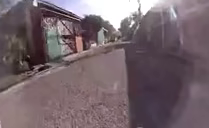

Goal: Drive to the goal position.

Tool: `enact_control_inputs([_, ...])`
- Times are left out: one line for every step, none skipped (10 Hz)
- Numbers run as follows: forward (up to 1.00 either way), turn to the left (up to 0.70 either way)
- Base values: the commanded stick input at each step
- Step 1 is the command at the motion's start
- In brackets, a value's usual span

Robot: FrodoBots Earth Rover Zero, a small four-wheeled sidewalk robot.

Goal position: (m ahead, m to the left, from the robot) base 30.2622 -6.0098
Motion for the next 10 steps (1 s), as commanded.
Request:
enact_control_inputs([0.85,0.0])
enact_control_inputs([0.85,0.0])
enact_control_inputs([0.85,0.0])
enact_control_inputs([0.85,0.0])
enact_control_inputs([0.85,0.0])
enact_control_inputs([0.85,0.0])
enact_control_inputs([0.85,0.0])
enact_control_inputs([0.85,0.0])
enact_control_inputs([0.85,0.0])
enact_control_inputs([0.85,0.0])
